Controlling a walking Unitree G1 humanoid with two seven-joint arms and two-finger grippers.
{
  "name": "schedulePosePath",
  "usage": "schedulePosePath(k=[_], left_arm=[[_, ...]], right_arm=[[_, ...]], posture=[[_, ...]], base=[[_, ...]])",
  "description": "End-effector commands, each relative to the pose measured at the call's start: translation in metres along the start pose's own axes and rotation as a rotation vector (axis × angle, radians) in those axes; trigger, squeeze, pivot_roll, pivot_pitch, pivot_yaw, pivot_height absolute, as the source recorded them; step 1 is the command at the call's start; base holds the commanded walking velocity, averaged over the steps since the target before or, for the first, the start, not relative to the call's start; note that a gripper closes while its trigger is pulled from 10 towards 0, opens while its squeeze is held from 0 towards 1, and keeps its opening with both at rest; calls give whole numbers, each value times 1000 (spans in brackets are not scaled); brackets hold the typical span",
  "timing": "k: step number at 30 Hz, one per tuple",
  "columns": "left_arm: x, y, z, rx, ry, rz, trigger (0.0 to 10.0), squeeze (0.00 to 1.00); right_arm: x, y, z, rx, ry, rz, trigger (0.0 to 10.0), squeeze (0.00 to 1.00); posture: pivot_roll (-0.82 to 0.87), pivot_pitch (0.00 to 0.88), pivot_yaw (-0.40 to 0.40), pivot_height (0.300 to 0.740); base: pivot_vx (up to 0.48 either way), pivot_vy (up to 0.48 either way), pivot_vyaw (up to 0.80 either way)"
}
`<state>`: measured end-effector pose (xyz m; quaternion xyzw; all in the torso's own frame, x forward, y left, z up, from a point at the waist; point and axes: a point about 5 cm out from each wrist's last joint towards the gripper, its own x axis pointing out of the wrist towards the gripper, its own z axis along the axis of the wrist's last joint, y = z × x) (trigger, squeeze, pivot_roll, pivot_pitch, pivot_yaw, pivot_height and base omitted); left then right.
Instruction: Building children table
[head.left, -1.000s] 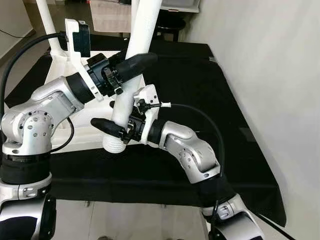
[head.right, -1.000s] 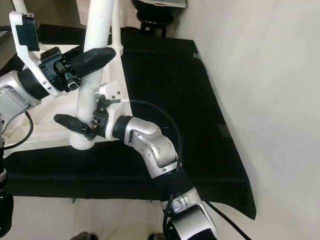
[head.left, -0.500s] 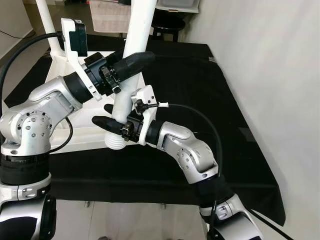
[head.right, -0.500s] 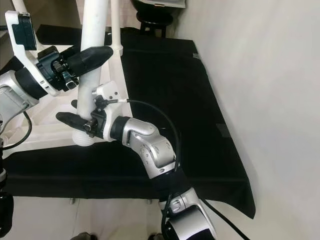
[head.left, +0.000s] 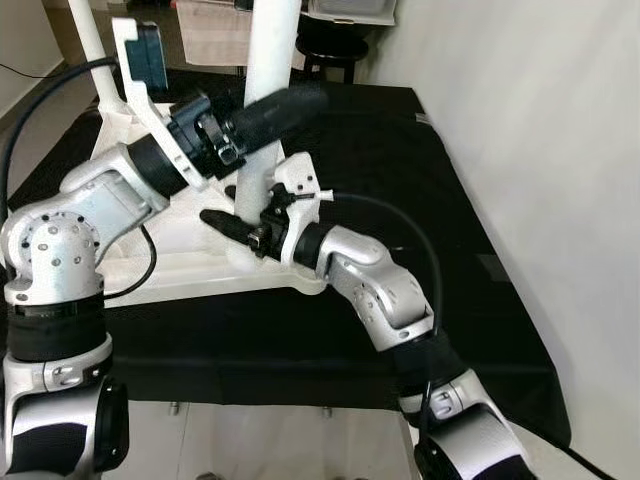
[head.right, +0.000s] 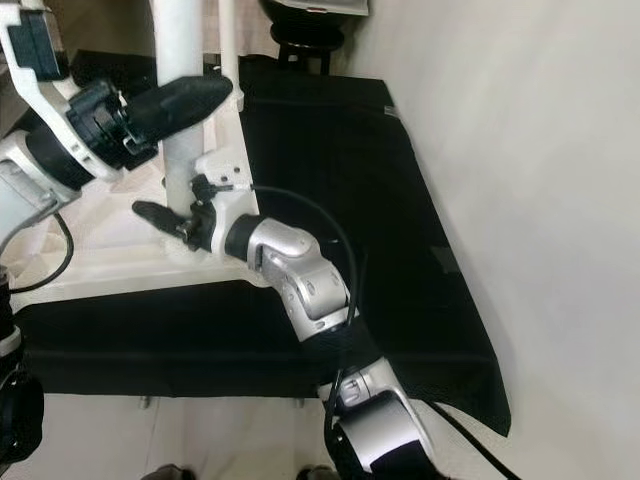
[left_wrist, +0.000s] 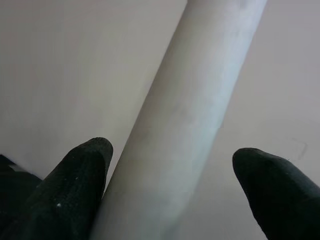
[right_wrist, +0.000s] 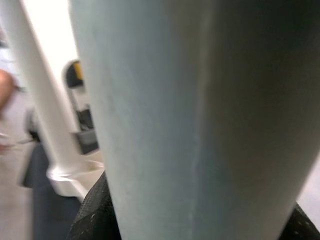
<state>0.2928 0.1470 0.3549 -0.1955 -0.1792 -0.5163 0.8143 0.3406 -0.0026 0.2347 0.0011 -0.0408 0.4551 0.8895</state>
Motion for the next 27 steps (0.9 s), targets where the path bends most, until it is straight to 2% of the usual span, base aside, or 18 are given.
schedulePosePath(k=[1,4,5,6,7,8,10,14,16,17,19,20,22,23,24,25,26,27], left_arm=[[2,-15,25,148,-54,-19,10000,1000],[0,-15,30,204,-57,20,10000,1000],[-3,-13,34,287,-45,92,10000,1000],[-6,-10,37,401,-20,190,10000,718],[-6,-10,37,401,-20,190,10000,718],[-9,-7,37,501,15,270,10000,31],[-13,-6,27,676,100,363,10000,0],[-13,-10,19,677,119,355,10000,0],[-13,-19,6,654,145,318,10000,0],[-17,-29,-13,584,174,281,10000,0],[-17,-29,-13,584,174,281,10000,0],[-26,-39,-36,525,233,249,10000,0],[-26,-39,-36,525,233,249,10000,0],[-44,-48,-70,459,334,261,10000,0],[-62,-60,-98,395,426,272,10000,0],[-62,-60,-98,395,426,272,10000,0],[-78,-72,-119,341,497,286,10000,0],[-78,-72,-119,341,497,286,10000,0]], right_arm=[[-19,-47,-19,37,83,-276,0,0],[-23,-57,-17,24,77,-335,0,0],[-27,-67,-13,23,60,-398,0,0],[-31,-76,-9,16,42,-455,0,0],[-31,-76,-9,16,42,-455,0,0],[-34,-84,-6,13,29,-499,0,0],[-39,-95,-2,1,19,-563,0,0],[-40,-98,-1,-5,20,-572,0,0],[-40,-100,0,-21,22,-571,0,0],[-39,-101,3,-37,5,-543,0,0],[-39,-101,3,-37,5,-543,0,0],[-37,-99,9,-37,-35,-473,0,0],[-37,-99,9,-37,-35,-473,0,0],[-35,-90,16,-32,-86,-284,0,0],[-37,-79,21,-49,-119,-69,6902,0],[-37,-79,21,-49,-119,-69,6902,0],[-40,-70,22,-72,-123,98,10000,0],[-40,-70,22,-72,-123,98,10000,0]], posture=[[-72,99,-93,740],[-72,99,-94,740],[-66,101,-97,740],[-64,104,-102,740],[-64,104,-102,740],[-60,106,-106,740],[-54,112,-112,740],[-54,116,-111,740],[-55,125,-111,740],[-53,141,-109,740],[-53,141,-109,740],[-58,160,-105,740],[-58,160,-105,740],[-53,198,-105,740],[-49,217,-106,740],[-49,217,-106,740],[-47,228,-106,740],[-47,228,-106,740]], base=[[0,0,0],[0,0,0],[0,0,0],[0,0,0],[0,0,0],[0,0,0],[0,0,0],[0,0,0],[0,0,0],[0,0,0],[0,0,0],[0,0,0],[0,0,0],[0,0,0],[0,0,0],[0,0,0],[0,0,0],[0,0,0]])
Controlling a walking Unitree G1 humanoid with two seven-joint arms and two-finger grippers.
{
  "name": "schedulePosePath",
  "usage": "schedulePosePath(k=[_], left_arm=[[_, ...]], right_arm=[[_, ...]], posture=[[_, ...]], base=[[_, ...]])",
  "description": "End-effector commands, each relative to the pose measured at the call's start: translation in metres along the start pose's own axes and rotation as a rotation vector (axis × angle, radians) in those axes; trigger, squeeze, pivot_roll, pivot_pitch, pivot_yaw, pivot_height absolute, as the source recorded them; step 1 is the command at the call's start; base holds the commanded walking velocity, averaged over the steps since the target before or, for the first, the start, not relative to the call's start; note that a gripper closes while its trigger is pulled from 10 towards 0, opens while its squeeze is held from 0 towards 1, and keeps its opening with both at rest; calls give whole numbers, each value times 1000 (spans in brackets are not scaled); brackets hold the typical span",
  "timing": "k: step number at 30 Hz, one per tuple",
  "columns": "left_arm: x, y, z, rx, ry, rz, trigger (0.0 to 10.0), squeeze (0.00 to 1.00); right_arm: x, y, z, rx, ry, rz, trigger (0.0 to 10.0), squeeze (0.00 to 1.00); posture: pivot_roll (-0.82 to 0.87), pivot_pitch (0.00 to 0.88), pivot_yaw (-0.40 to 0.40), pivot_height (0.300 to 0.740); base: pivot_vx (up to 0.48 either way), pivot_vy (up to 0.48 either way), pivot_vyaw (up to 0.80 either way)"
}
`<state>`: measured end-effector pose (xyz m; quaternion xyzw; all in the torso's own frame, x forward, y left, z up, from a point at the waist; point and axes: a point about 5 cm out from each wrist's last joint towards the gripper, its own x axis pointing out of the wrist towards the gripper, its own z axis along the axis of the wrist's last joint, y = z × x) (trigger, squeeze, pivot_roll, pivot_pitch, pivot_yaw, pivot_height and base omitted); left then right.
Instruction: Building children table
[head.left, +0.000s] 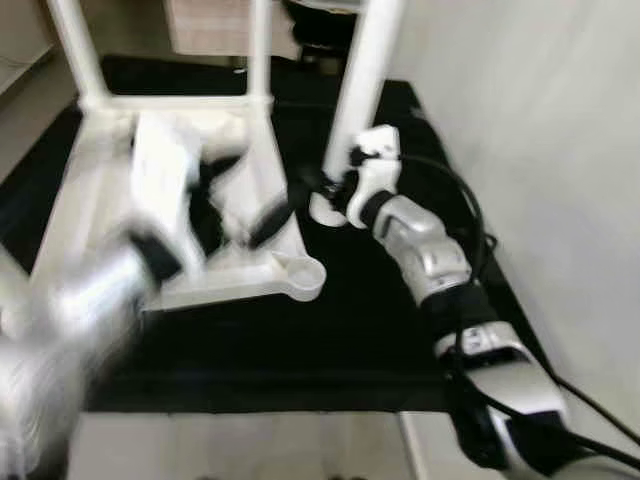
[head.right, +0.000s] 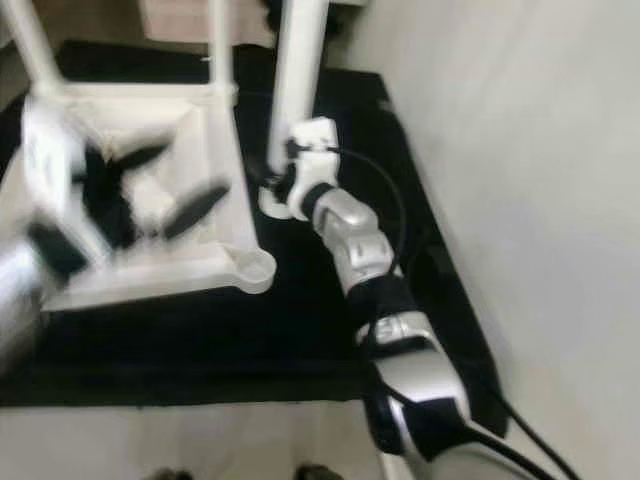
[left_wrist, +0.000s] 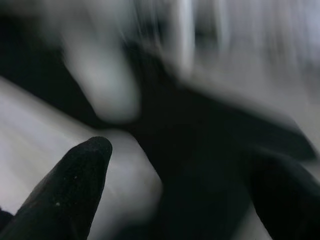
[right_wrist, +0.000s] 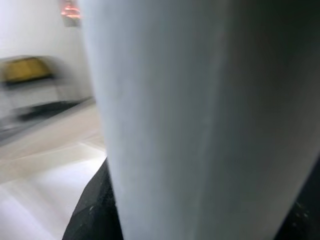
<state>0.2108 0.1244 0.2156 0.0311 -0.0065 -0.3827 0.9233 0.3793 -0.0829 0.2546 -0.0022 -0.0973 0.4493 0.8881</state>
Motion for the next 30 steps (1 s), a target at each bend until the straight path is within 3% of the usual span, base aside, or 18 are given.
schedulePosePath(k=[1,2,4,8,11,12,14,15,16,17,19,20,21,23,30], left_arm=[[0,-6,9,57,-27,-18,10000,0],[0,-6,9,57,-27,-18,10000,0],[-14,-31,-23,17,108,-27,10000,0],[-24,-48,-39,32,178,-22,10000,0],[-29,-44,-39,77,176,69,10000,0],[-32,-40,-37,146,172,134,10000,0],[-32,-40,-37,146,172,134,10000,0],[-38,-35,-36,238,177,195,10000,0],[-38,-35,-36,238,177,195,10000,0],[-46,-30,-36,357,193,253,10000,0],[-46,-30,-36,357,193,253,10000,0],[-51,-27,-35,448,208,286,10000,0],[-51,-27,-35,448,208,286,10000,0],[-62,-23,-32,539,217,358,10000,0],[-71,-25,-27,538,210,389,10000,0]], right_arm=[[1,9,2,-9,-29,106,10000,0],[1,9,2,-9,-29,106,10000,0],[-1,21,3,2,-30,307,10000,0],[0,31,3,52,-55,428,10000,0],[3,33,-1,76,-63,455,10000,0],[5,33,-4,91,-65,465,10000,0],[5,33,-4,91,-65,465,10000,0],[6,31,-7,97,-65,469,10000,0],[6,31,-7,97,-65,469,10000,0],[6,29,-9,95,-64,469,10000,0],[6,29,-9,95,-64,469,10000,0],[6,28,-10,90,-66,474,10000,0],[6,28,-10,90,-66,474,10000,0],[0,26,-9,81,-69,511,10000,0],[-4,25,-9,61,-61,547,10000,0]], posture=[[-47,228,-106,740],[-47,228,-106,740],[-42,257,-98,740],[-35,273,-99,740],[-23,288,-96,740],[-21,292,-96,740],[-21,292,-96,740],[-10,306,-95,740],[-10,306,-95,740],[-3,323,-91,740],[-3,323,-91,740],[0,327,-90,740],[0,327,-90,740],[19,357,-83,740],[35,396,-75,740]], base=[[0,0,0],[0,0,0],[0,0,0],[0,0,0],[0,0,0],[0,0,0],[0,0,0],[0,0,0],[0,0,0],[0,0,0],[0,0,0],[0,0,0],[0,0,0],[0,0,0],[0,0,0]])
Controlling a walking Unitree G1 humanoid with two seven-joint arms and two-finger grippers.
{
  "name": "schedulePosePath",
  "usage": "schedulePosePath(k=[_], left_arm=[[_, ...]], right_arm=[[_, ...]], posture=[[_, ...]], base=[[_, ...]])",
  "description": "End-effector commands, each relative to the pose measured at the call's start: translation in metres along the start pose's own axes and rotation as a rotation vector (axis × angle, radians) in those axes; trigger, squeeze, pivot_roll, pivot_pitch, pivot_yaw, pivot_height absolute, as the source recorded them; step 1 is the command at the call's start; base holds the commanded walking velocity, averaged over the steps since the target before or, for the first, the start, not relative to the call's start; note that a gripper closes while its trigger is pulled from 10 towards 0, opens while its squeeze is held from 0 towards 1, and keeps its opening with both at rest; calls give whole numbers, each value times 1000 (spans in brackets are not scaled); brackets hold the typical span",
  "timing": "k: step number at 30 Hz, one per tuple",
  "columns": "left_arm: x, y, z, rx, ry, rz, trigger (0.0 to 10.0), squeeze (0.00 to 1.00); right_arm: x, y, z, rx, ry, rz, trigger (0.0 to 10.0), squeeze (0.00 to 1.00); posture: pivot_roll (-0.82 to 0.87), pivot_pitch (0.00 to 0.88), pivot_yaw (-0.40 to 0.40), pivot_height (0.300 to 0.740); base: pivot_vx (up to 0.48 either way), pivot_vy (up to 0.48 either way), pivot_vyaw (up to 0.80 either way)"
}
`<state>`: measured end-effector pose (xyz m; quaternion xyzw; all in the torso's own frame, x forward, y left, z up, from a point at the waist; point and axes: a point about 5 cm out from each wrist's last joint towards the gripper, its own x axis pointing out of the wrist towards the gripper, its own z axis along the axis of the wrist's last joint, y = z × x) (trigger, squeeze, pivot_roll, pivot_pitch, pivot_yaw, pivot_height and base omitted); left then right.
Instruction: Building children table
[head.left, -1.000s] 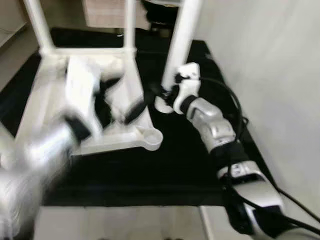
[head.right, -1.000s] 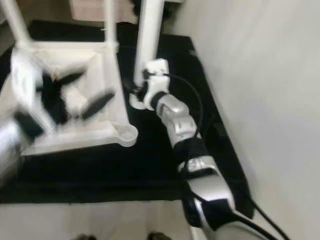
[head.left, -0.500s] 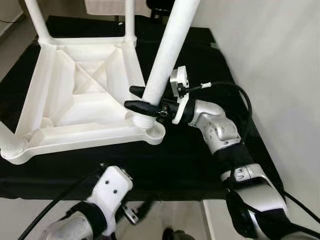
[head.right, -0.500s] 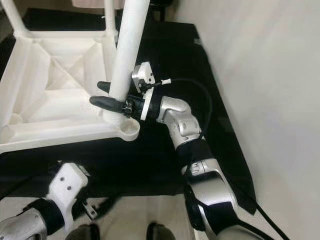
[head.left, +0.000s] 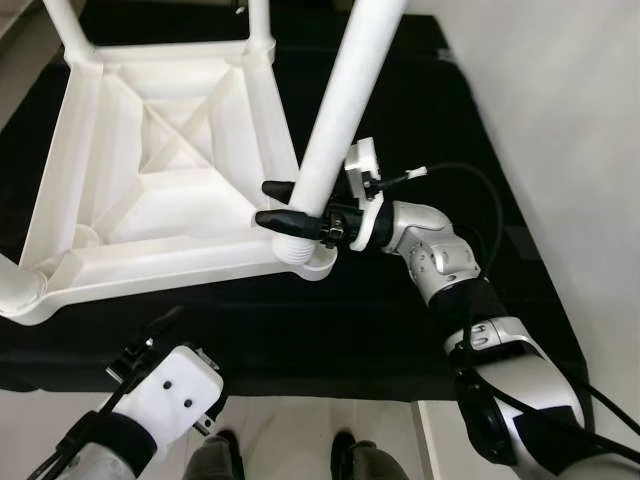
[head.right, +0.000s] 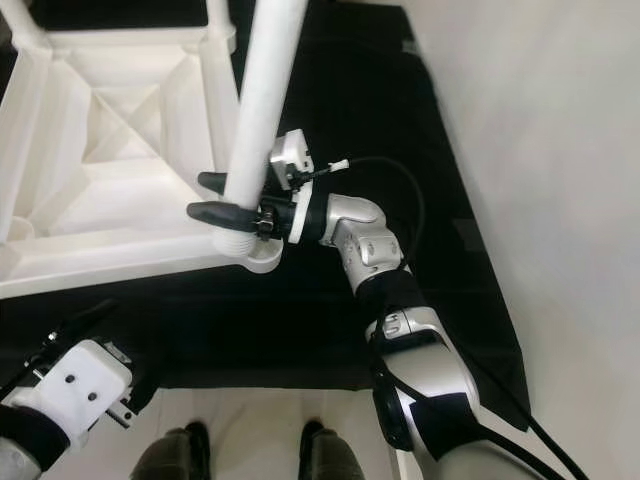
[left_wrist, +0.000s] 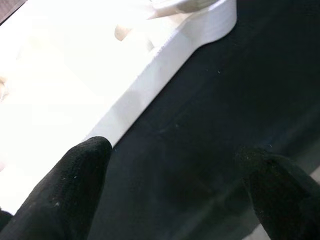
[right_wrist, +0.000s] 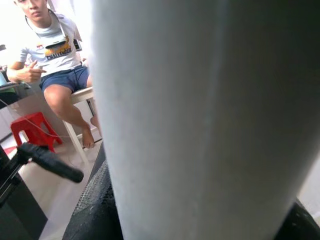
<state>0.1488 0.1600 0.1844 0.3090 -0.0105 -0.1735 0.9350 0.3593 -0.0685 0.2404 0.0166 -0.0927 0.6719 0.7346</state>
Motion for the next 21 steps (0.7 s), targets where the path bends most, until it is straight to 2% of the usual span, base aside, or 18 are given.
schedulePosePath(k=[1,6,7,8,10,11,12,16,21], left_arm=[[-7,0,7,3,-22,0,10000,0],[-11,4,8,-24,-25,7,10000,0],[-13,4,8,-67,-30,0,10000,0],[-13,4,8,-67,-30,0,10000,0],[-18,0,10,-170,-48,-45,10000,0],[-18,0,10,-170,-48,-45,10000,0],[-20,-2,11,-211,-58,-59,10000,0],[-20,-2,12,-227,-64,-67,10000,0],[-22,-4,13,-245,-80,-87,10000,0]], right_arm=[[-2,-1,4,-38,-9,12,10000,0],[-2,-3,6,-73,1,-3,10000,0],[-3,-5,9,-99,9,-5,10000,0],[-3,-5,9,-99,9,-5,10000,0],[-7,-8,14,-129,16,2,10000,0],[-7,-8,14,-129,16,2,10000,0],[-8,-8,16,-141,23,12,10000,0],[-9,-8,16,-145,30,28,10000,0],[-12,2,11,-134,77,163,10000,0]], posture=[[39,408,-74,740],[40,422,-74,740],[40,438,-77,740],[40,438,-77,740],[41,455,-81,740],[41,455,-81,740],[40,460,-80,740],[38,466,-80,740],[42,476,-80,740]], base=[[0,0,0],[0,0,0],[0,0,0],[0,0,0],[0,0,0],[0,0,0],[0,0,0],[0,0,0],[0,0,0]])
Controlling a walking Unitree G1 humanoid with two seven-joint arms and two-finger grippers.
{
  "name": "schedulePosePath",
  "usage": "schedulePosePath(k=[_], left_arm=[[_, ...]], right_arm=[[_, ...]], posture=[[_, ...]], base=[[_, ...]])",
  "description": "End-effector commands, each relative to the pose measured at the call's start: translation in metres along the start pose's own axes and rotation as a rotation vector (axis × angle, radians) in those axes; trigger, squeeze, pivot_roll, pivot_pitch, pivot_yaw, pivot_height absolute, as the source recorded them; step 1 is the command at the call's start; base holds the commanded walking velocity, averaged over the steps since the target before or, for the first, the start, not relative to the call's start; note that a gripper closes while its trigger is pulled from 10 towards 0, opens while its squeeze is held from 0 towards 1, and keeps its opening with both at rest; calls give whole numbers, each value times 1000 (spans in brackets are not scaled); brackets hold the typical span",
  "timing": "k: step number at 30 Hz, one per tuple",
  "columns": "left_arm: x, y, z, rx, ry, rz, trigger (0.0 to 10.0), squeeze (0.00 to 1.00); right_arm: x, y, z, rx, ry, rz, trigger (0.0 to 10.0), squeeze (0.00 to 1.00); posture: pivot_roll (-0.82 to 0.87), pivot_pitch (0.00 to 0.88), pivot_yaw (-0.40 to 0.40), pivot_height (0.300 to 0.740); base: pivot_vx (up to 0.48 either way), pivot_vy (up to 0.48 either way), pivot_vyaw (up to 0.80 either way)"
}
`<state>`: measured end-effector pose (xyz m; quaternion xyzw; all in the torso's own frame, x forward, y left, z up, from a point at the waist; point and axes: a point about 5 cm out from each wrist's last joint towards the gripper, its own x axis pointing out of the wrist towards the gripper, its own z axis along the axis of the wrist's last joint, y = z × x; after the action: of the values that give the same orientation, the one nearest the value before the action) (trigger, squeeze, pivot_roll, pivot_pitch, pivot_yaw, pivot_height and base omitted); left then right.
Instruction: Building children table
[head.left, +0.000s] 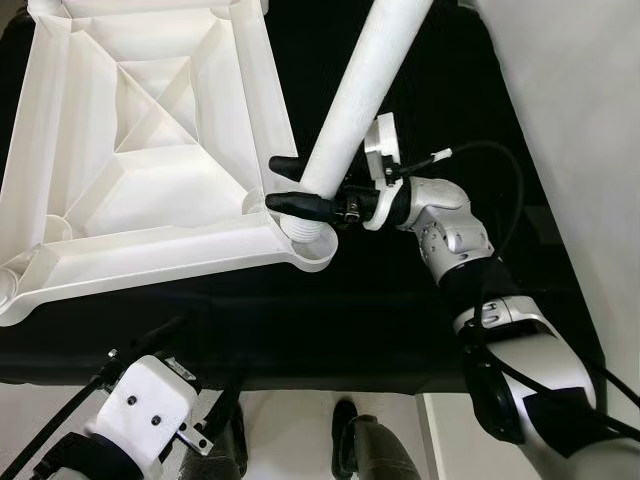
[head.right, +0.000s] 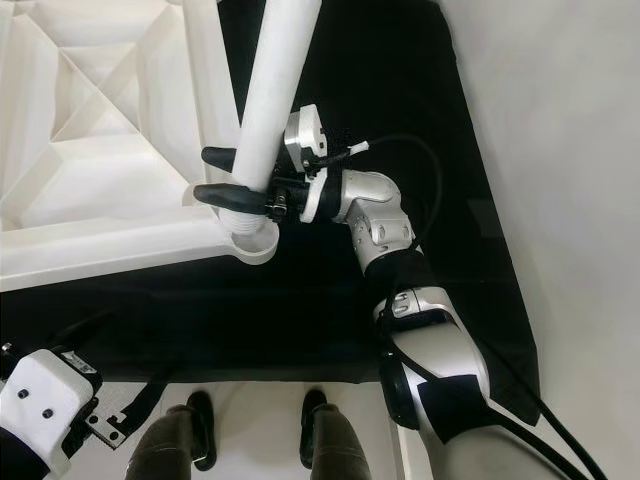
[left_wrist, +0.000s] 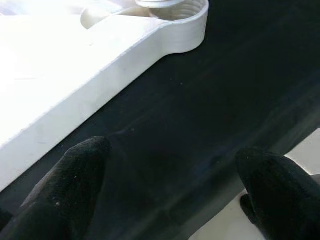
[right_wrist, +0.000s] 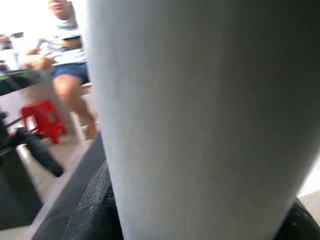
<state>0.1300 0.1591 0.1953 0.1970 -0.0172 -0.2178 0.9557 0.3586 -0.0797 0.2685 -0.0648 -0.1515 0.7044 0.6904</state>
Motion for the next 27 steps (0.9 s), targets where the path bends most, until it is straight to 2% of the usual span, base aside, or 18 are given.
schedulePosePath(k=[1,9,14,17,27], left_arm=[[-4,-4,1,-25,-4,-19,10000,0],[-7,-4,1,-29,-12,-24,10000,0],[-9,-4,1,-34,-15,-35,10000,0],[-9,-5,2,-33,-16,-49,10000,0],[-9,-5,2,-28,-20,-55,10000,0]], right_arm=[[-4,11,-19,65,58,72,10000,0],[-7,13,-25,27,99,94,10000,0],[-6,13,-27,-44,157,102,10000,0],[-6,14,-29,-106,241,152,10000,0],[-7,19,-23,-168,373,327,10000,0]], posture=[[42,476,-80,740],[53,473,-77,740],[53,468,-74,740],[54,464,-71,740],[51,468,-72,740]], base=[[0,0,0],[0,0,0],[0,0,0],[0,0,0],[0,0,0]])
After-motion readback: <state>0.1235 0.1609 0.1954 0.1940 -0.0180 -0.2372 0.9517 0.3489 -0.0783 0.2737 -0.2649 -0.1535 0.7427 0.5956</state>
